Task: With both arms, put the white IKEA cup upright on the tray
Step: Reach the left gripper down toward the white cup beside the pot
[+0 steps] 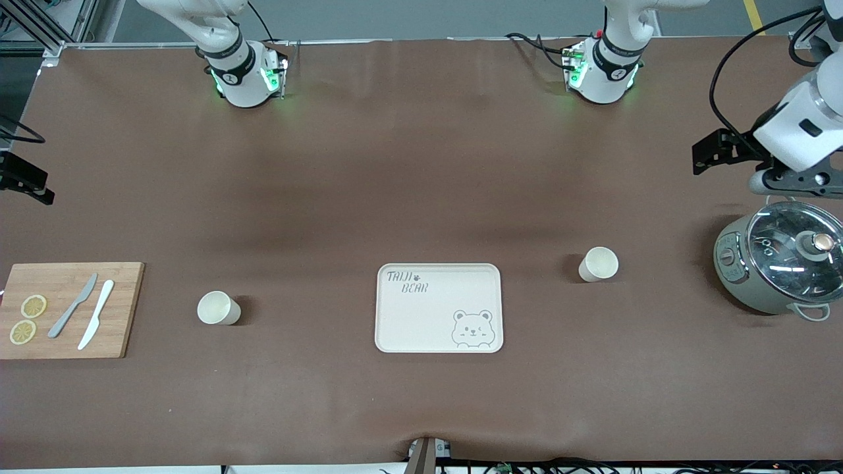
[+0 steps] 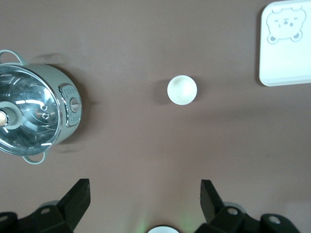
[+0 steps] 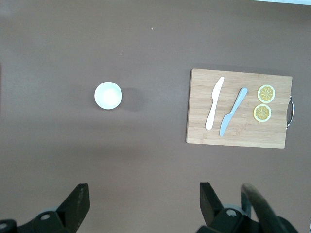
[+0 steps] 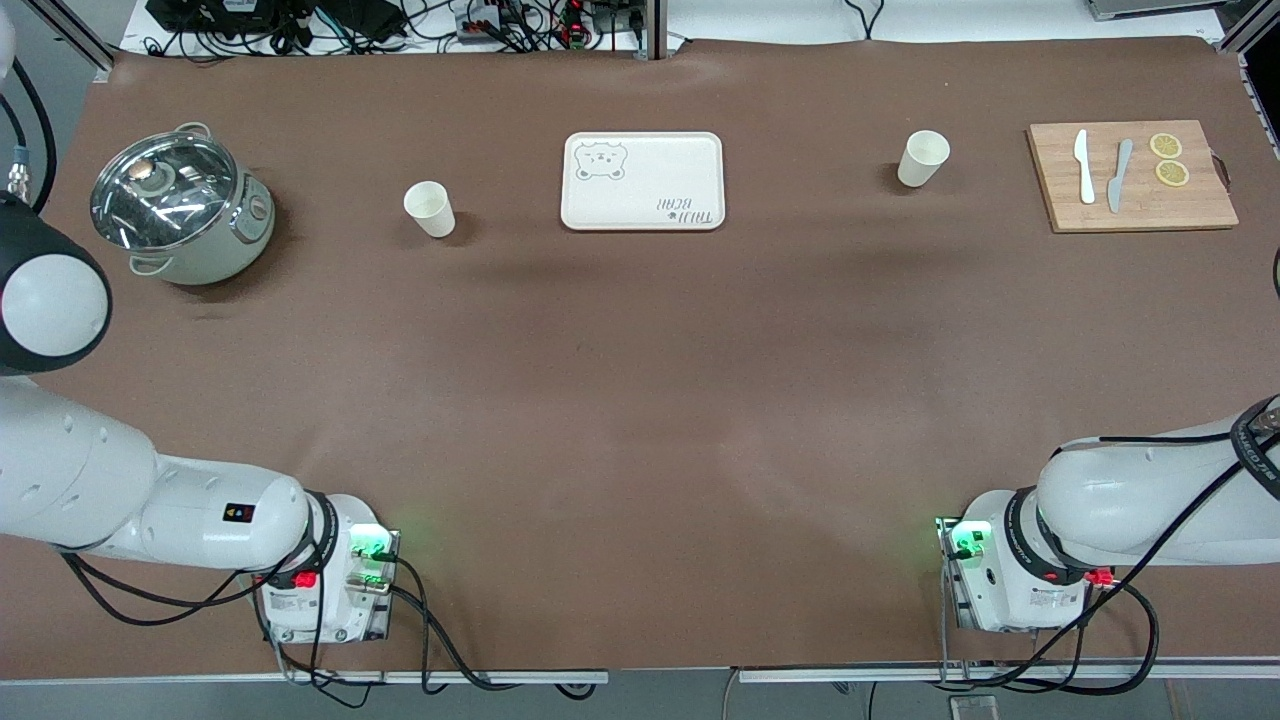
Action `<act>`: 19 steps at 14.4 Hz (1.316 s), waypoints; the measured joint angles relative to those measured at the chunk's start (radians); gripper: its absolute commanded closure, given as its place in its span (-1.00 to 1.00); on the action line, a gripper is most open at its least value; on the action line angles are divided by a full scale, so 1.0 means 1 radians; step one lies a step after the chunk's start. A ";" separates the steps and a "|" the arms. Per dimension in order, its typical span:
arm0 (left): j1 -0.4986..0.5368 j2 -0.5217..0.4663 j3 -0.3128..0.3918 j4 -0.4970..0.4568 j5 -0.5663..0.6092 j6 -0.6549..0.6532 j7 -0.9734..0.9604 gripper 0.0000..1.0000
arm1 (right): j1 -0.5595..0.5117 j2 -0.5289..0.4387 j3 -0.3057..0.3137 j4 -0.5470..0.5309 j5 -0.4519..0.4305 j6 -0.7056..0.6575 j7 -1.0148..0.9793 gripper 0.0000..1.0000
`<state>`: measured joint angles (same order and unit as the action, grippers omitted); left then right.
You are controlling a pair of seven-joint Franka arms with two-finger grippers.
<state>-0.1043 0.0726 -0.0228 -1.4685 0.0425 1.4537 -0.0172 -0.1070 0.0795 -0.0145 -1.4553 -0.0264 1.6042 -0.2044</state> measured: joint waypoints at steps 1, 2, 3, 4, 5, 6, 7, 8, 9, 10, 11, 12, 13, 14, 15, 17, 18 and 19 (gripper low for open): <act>0.004 0.003 0.000 0.000 0.000 0.010 0.000 -1.00 | 0.000 0.000 0.000 0.000 0.000 0.000 0.000 -1.00; 0.005 0.005 0.000 0.000 -0.001 0.023 0.000 -1.00 | 0.000 0.000 0.000 0.000 0.000 0.000 0.000 -1.00; 0.005 0.006 0.000 0.000 -0.001 0.034 0.000 -1.00 | 0.000 0.001 0.000 0.000 0.000 0.000 0.000 -1.00; 0.005 0.008 0.000 0.000 -0.002 0.051 0.000 -1.00 | 0.000 0.002 0.000 0.000 0.000 0.000 0.000 -1.00; 0.005 0.014 0.000 -0.001 -0.010 0.077 0.000 -1.00 | 0.000 0.002 0.000 0.000 0.000 0.000 0.000 -1.00; 0.005 0.026 0.000 -0.003 -0.034 0.103 0.000 -1.00 | 0.000 0.003 0.000 0.000 0.000 0.000 0.000 -1.00; 0.007 0.043 0.000 -0.007 -0.063 0.126 0.000 -1.00 | 0.000 0.003 0.000 0.000 0.000 0.000 0.000 -1.00; 0.014 0.067 0.000 -0.013 -0.090 0.146 0.000 -1.00 | 0.000 0.003 0.000 0.000 0.000 0.000 0.000 -1.00; 0.025 0.093 0.000 -0.023 -0.112 0.169 0.000 -1.00 | 0.000 0.003 0.000 0.000 0.000 0.001 0.000 -1.00; 0.034 0.117 0.000 -0.041 -0.121 0.197 0.001 -1.00 | 0.000 0.004 0.000 0.000 0.000 0.007 0.000 -1.00; 0.039 0.137 0.000 -0.071 -0.122 0.243 0.003 -1.00 | 0.000 0.004 0.000 0.000 0.000 0.012 0.000 -1.00; 0.040 0.151 0.000 -0.117 -0.122 0.307 0.003 -1.00 | 0.000 0.004 0.000 0.000 0.000 0.015 0.000 -1.00; 0.040 0.156 -0.001 -0.177 -0.122 0.380 0.003 -1.00 | 0.000 0.004 0.000 0.000 0.000 0.015 0.000 -1.00; 0.040 0.155 -0.002 -0.245 -0.122 0.458 0.005 -1.00 | 0.000 0.005 0.000 0.000 0.000 0.016 0.000 -1.00; 0.040 0.152 -0.002 -0.313 -0.122 0.532 0.014 -1.00 | 0.000 0.005 0.000 0.000 0.000 0.016 0.000 -1.00; 0.045 0.145 -0.001 -0.411 -0.121 0.621 0.041 -1.00 | 0.000 0.005 0.002 0.000 0.001 0.016 0.000 -1.00; 0.050 0.143 -0.001 -0.439 -0.114 0.633 0.062 -1.00 | 0.000 0.005 0.002 0.000 0.001 0.016 0.000 -1.00; 0.054 0.141 -0.001 -0.462 -0.094 0.636 0.075 -1.00 | 0.000 0.005 0.003 0.000 0.001 0.016 0.000 -1.00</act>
<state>-0.0505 0.2137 -0.0240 -1.9309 -0.0516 2.0899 0.0580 -0.1069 0.0846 -0.0119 -1.4553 -0.0259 1.6201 -0.2044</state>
